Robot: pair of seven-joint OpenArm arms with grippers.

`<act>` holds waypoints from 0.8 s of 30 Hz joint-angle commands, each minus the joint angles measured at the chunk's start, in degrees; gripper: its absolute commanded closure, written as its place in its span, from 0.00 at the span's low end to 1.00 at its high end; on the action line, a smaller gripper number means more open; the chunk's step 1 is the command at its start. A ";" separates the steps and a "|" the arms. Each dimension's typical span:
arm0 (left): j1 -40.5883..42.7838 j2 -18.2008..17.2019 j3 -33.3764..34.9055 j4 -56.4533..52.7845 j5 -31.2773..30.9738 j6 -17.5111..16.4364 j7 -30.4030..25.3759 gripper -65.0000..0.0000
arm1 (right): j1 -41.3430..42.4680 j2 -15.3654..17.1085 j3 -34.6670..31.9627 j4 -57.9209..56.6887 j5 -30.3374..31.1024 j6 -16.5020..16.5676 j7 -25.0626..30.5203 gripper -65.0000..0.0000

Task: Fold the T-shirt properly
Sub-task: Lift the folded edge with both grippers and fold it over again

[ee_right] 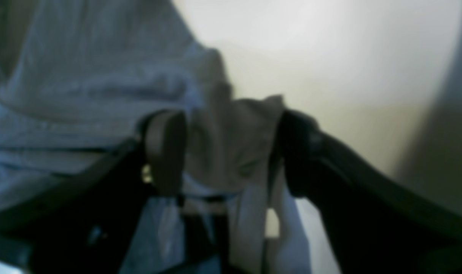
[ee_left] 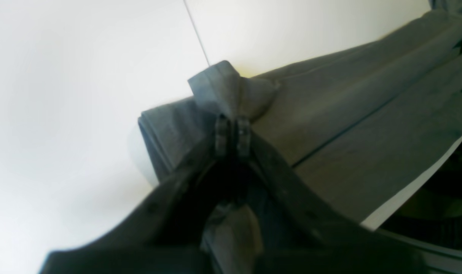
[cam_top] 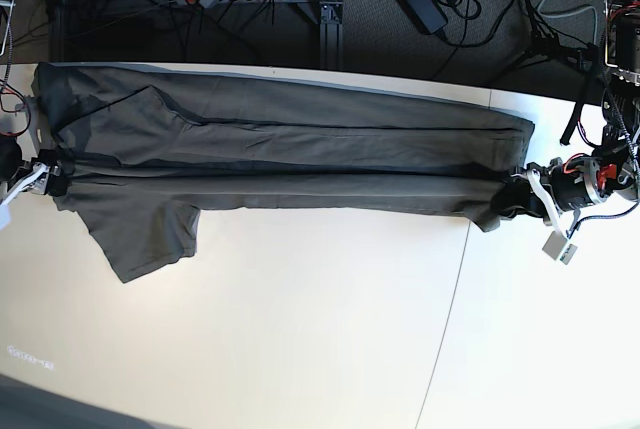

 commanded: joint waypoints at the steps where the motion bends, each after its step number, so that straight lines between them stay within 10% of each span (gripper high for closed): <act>1: -1.11 -0.96 -0.50 0.83 -0.76 -0.80 -1.03 1.00 | 0.98 1.60 1.86 1.79 0.68 3.15 2.89 0.37; 9: -1.09 -0.96 -0.50 0.83 -0.81 -0.80 -1.25 1.00 | 6.67 -0.31 5.90 2.51 -0.92 3.17 4.46 0.37; 24: -1.11 -0.98 -0.50 0.83 -1.22 -0.80 -1.20 1.00 | 23.12 -15.82 -0.81 -20.15 -12.24 3.19 9.40 0.37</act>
